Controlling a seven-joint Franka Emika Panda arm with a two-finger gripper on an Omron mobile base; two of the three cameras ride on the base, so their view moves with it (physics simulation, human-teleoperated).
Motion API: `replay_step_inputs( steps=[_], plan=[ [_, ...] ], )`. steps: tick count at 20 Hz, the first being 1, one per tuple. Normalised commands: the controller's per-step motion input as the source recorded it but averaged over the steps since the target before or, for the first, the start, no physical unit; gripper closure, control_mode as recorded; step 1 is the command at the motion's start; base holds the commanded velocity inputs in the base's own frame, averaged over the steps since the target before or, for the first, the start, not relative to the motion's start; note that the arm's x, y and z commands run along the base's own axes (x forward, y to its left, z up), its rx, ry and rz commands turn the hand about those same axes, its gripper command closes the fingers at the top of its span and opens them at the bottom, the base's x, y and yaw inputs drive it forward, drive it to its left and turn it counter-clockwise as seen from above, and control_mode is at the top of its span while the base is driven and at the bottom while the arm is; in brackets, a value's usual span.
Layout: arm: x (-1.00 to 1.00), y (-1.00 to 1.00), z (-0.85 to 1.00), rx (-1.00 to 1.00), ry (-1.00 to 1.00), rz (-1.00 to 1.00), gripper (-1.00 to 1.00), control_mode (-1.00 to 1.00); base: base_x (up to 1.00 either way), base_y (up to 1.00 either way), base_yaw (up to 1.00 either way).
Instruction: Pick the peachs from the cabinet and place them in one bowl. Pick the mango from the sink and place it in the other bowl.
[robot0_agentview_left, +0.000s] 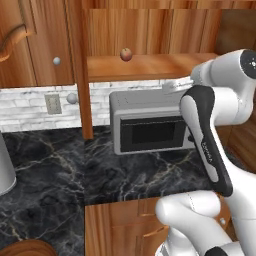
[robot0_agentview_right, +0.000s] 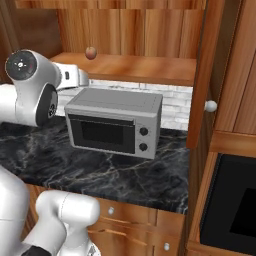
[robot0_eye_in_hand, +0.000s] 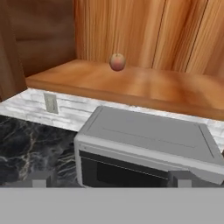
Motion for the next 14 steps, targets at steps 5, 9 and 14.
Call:
replay_step_inputs(
  steps=[5, 9, 14],
  plan=[
    [0.1, 0.16, 0.32, -0.03, -0.07, 0.03, -1.0, -1.0, 0.0, 0.0, 0.0],
    [0.2, 0.14, 0.22, -0.01, -0.01, 0.0, -1.0, -1.0, 0.0, 0.0, 0.0],
    [0.29, 0.08, 0.14, 0.01, 0.0, 0.0, -1.0, -1.0, 0.0, 0.0, 0.0]
  ],
)
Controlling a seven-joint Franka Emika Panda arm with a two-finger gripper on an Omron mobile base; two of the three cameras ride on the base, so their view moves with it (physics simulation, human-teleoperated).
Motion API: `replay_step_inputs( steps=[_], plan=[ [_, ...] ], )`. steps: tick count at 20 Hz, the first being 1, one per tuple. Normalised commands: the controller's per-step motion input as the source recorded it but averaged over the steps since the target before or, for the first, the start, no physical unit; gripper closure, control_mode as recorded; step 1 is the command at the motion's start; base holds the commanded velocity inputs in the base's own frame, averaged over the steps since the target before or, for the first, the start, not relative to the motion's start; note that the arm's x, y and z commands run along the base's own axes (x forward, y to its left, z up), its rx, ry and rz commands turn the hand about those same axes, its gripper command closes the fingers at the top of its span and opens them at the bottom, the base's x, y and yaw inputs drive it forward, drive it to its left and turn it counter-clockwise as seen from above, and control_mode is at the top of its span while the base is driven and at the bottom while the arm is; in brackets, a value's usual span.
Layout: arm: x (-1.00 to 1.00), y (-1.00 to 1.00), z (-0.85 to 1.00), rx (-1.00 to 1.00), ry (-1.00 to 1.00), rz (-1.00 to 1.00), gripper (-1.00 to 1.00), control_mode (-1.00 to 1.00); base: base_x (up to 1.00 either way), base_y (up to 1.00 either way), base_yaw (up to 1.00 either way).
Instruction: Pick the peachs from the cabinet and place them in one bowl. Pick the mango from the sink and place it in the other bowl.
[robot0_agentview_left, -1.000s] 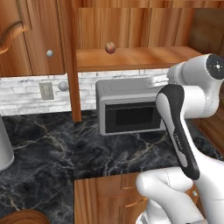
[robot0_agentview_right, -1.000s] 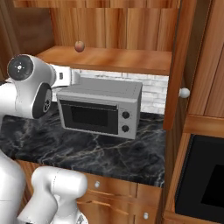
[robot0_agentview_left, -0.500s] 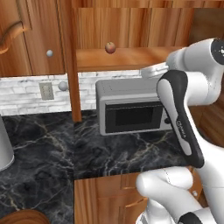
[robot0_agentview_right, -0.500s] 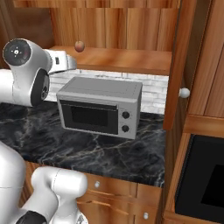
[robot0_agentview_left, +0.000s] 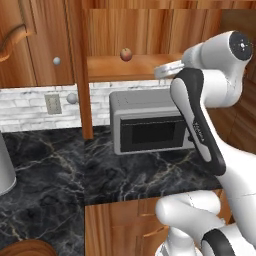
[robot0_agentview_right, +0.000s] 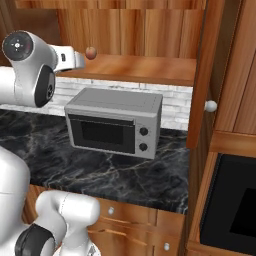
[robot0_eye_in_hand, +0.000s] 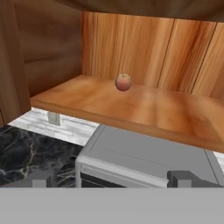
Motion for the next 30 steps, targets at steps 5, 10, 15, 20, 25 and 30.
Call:
replay_step_inputs(
  steps=[5, 10, 15, 20, 25, 30],
  plan=[
    [0.33, 0.11, 0.04, 0.01, 0.0, 0.0, -1.0, -1.0, 0.0, 0.0, 0.0],
    [0.37, 0.11, 0.01, 0.05, 0.0, 0.0, -1.0, -1.0, 0.0, 0.0, 0.0],
    [0.36, 0.11, 0.0, 0.09, 0.0, 0.0, -1.0, -1.0, 0.0, 0.0, 0.0],
    [0.3, 0.09, -0.01, 0.0, 0.0, 0.0, -1.0, -1.0, 0.0, 0.0, 0.0],
    [0.35, 0.03, -0.01, 0.0, 0.0, 0.0, -1.0, -1.0, 0.0, 0.0, 0.0],
    [0.33, 0.02, -0.05, 0.0, 0.0, 0.0, -1.0, -1.0, 0.0, 0.0, 0.0]
  ],
)
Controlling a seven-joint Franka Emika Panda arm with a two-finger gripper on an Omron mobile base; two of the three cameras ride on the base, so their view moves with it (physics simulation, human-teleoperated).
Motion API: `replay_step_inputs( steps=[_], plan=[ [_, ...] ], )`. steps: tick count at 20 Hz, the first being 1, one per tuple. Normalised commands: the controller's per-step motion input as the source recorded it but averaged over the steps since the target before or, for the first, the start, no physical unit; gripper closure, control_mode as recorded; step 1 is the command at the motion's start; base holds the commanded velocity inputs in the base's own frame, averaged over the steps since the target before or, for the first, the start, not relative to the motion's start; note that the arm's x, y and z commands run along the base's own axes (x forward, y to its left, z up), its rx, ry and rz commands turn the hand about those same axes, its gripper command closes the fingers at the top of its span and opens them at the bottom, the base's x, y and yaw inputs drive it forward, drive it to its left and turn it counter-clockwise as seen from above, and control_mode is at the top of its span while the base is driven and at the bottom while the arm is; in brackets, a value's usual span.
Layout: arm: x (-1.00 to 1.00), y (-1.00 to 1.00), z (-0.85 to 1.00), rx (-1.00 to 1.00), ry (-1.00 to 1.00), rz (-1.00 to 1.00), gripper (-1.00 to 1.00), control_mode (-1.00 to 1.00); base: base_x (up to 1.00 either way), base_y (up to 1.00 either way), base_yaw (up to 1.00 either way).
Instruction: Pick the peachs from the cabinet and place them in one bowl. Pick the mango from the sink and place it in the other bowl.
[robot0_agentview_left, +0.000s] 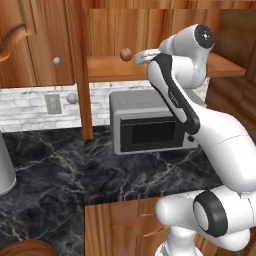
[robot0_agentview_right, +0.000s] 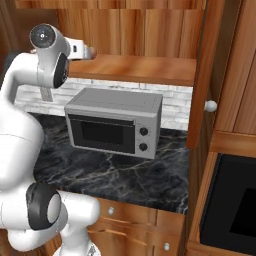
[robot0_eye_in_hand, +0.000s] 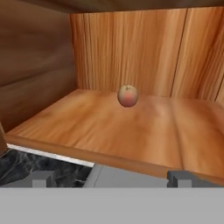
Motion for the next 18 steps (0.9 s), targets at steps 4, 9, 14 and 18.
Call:
replay_step_inputs(
  steps=[4, 9, 14, 18],
  plan=[
    [0.37, 0.01, -0.06, 0.0, 0.0, 0.0, -1.0, -1.0, 0.0, 0.0, 0.0],
    [0.37, 0.02, -0.07, 0.0, 0.0, 0.0, -1.0, -1.0, 0.0, 0.0, 0.0],
    [0.35, 0.05, -0.08, 0.0, 0.0, 0.0, -1.0, -1.0, 0.0, 0.0, 0.0],
    [0.36, 0.05, -0.05, 0.0, 0.0, 0.0, -1.0, -1.0, 0.0, 0.0, 0.0]
  ],
)
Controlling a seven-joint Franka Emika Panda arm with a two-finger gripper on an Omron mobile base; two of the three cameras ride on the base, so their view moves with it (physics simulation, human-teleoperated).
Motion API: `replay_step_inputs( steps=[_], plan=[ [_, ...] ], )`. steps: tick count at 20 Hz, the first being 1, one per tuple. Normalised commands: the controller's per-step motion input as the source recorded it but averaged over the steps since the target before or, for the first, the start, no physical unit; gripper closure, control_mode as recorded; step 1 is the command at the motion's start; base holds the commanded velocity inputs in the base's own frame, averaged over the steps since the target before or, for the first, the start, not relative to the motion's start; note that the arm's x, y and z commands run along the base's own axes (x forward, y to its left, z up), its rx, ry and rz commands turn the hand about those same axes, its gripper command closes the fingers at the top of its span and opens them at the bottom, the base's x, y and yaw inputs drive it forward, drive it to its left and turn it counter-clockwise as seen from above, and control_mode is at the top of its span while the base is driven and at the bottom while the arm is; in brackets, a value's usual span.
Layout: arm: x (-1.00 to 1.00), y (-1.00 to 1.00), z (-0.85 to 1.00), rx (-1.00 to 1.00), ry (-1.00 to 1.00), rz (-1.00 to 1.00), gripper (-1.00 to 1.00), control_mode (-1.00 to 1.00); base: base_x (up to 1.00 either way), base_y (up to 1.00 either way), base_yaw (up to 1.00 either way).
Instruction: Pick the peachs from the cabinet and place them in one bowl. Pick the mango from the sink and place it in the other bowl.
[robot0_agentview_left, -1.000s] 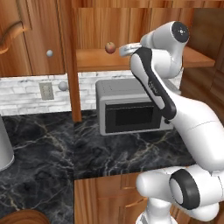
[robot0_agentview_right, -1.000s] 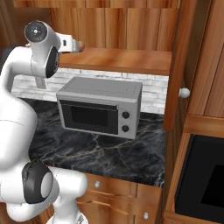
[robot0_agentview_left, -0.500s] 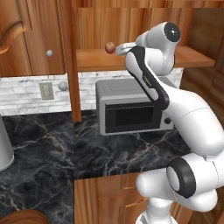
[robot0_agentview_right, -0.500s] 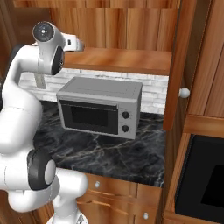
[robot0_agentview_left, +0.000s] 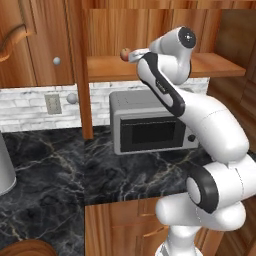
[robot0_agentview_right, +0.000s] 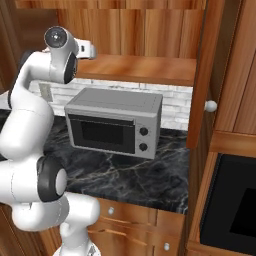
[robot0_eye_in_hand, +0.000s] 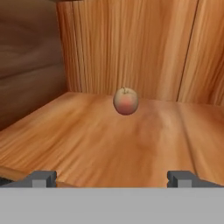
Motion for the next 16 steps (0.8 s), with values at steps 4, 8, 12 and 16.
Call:
replay_step_inputs(
  steps=[4, 8, 12, 16],
  plan=[
    [0.35, 0.04, -0.03, 0.0, 0.01, 0.0, -1.0, -1.0, 0.0, 0.0, 0.0],
    [0.33, 0.05, -0.03, 0.0, 0.02, 0.0, -1.0, -1.0, 0.0, 0.0, 0.0],
    [0.33, 0.05, -0.01, 0.0, 0.06, 0.0, -1.0, -1.0, 0.0, 0.0, 0.0],
    [0.3, 0.08, -0.03, 0.0, 0.1, 0.0, -1.0, -1.0, 0.0, 0.0, 0.0]
  ],
)
